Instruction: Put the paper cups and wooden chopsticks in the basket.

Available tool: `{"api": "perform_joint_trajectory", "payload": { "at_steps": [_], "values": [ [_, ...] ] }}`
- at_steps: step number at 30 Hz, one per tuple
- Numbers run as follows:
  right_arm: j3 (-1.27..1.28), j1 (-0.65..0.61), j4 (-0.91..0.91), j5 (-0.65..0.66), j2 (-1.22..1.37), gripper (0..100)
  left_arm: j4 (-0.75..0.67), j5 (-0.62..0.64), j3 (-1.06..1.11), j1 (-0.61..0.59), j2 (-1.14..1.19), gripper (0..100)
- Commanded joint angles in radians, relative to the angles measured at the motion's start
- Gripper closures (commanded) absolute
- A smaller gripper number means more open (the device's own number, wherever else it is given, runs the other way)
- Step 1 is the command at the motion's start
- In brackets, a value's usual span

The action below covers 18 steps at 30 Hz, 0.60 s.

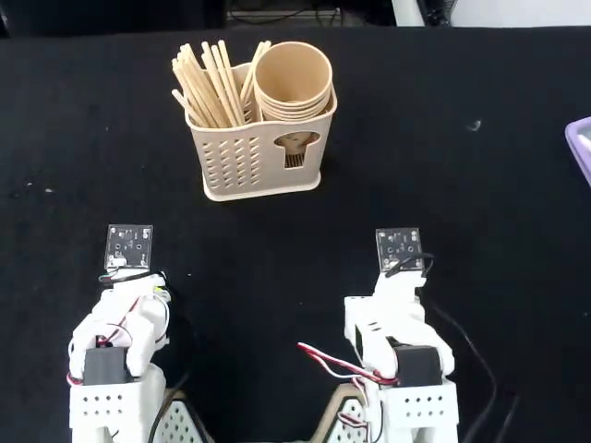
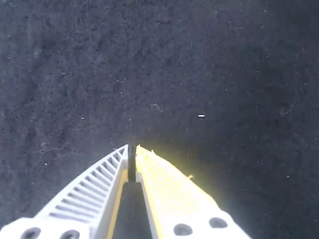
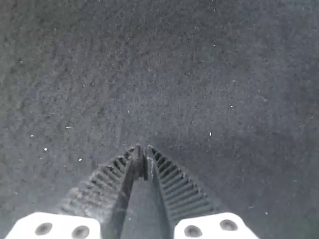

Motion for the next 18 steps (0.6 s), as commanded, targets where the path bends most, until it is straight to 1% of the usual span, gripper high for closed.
{"api": "perform_joint_trajectory", "payload": {
  "at_steps": [1,18],
  "values": [
    [-0.002,0.012,0.008,0.009,-0.093,98.6,0.005,-0.006,0.025,0.008,-0.002,97],
    [-0.002,0.012,0.008,0.009,-0.093,98.6,0.006,-0.006,0.024,0.010,-0.018,97]
  ]
}}
